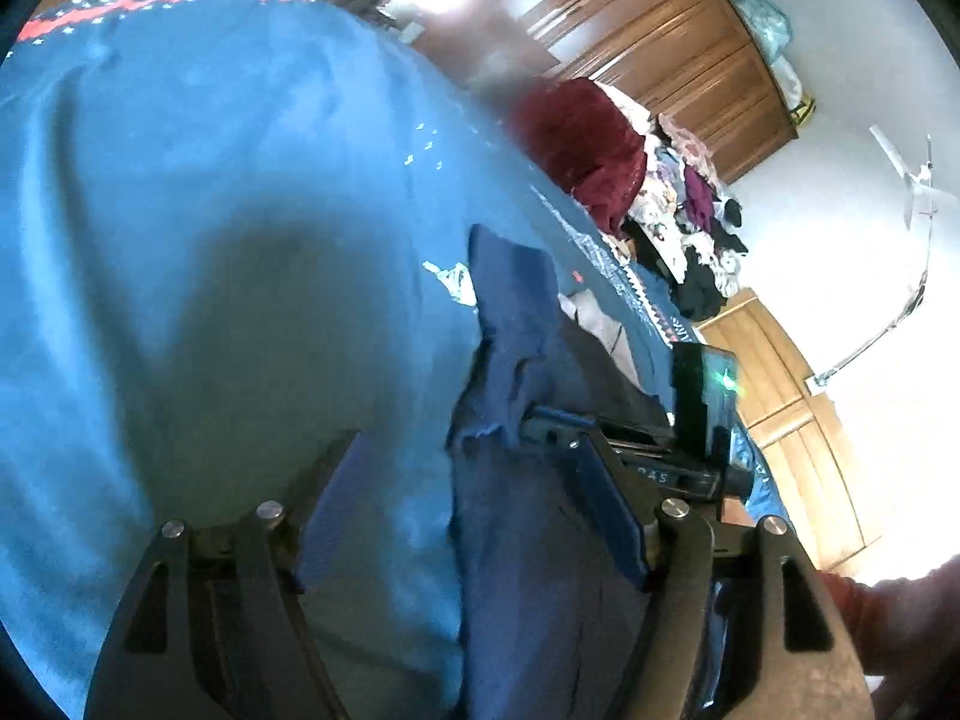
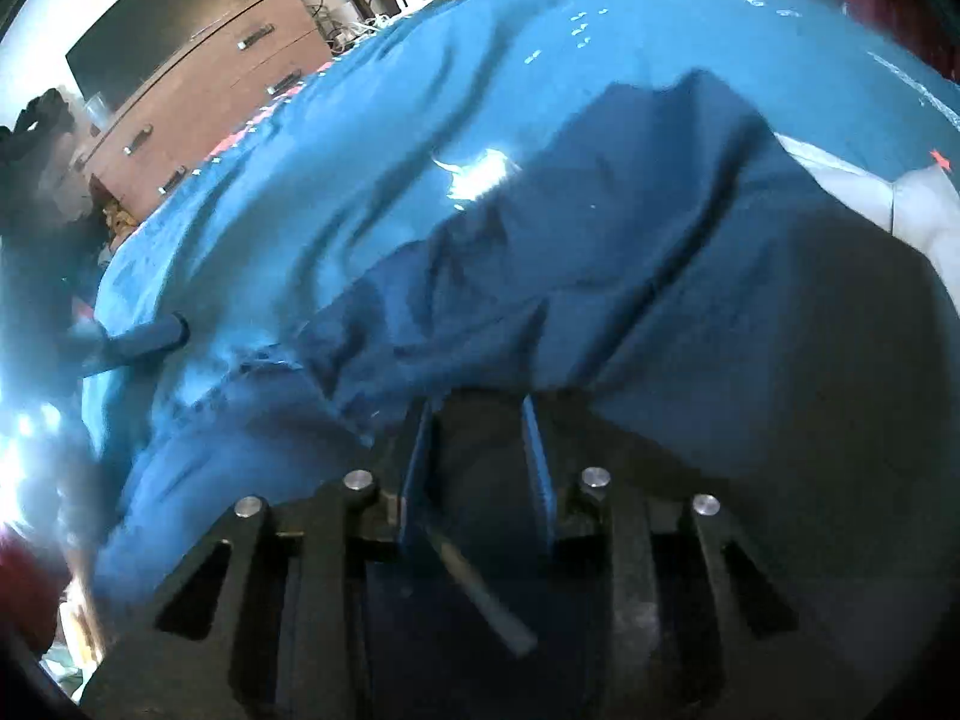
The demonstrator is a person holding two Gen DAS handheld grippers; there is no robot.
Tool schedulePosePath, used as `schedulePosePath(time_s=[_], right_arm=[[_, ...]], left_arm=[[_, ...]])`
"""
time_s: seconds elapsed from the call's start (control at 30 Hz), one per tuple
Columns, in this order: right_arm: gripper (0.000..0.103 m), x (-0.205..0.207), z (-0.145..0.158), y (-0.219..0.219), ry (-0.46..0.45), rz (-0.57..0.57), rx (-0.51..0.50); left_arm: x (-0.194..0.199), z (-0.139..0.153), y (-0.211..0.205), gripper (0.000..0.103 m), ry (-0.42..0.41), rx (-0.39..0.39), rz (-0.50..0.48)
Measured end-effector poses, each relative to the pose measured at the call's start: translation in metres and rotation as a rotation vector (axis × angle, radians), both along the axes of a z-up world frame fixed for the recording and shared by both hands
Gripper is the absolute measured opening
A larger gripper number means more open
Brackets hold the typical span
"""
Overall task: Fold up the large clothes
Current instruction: 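Smooth the folded jacket side with both grippers along the bedspread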
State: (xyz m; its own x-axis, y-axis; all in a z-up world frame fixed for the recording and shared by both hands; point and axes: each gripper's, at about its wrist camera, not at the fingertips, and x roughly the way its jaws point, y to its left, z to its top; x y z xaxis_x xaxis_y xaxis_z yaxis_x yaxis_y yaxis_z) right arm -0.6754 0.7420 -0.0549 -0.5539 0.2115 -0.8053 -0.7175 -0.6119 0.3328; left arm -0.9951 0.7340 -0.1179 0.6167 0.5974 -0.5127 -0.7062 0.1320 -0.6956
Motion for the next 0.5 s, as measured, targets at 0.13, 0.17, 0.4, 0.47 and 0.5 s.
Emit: schedulePosePath(time_s=[0.13, 0.17, 0.4, 0.47, 0.5], right_arm=[[0.033, 0.006, 0.026, 0.007, 0.107, -0.033, 0.082], [0.041, 0.001, 0.014, 0.012, 0.085, -0.024, 0.046], [0.035, 0.045, 0.041, -0.016, 0.086, -0.089, -0.006], [0.036, 0.103, 0.069, -0.051, 0.079, -0.169, 0.053], [0.038, 0.139, 0.079, -0.075, 0.073, -0.221, 0.070]], left_arm=[[0.001, 0.008, -0.025, 0.074, 0.039, -0.004, -0.048], [-0.001, 0.008, -0.032, 0.074, 0.036, -0.009, -0.047], [0.000, 0.001, -0.075, 0.074, -0.008, -0.084, -0.074], [0.006, 0.002, -0.086, 0.076, -0.012, -0.089, -0.106], [0.007, 0.002, -0.092, 0.076, -0.009, -0.090, -0.119]])
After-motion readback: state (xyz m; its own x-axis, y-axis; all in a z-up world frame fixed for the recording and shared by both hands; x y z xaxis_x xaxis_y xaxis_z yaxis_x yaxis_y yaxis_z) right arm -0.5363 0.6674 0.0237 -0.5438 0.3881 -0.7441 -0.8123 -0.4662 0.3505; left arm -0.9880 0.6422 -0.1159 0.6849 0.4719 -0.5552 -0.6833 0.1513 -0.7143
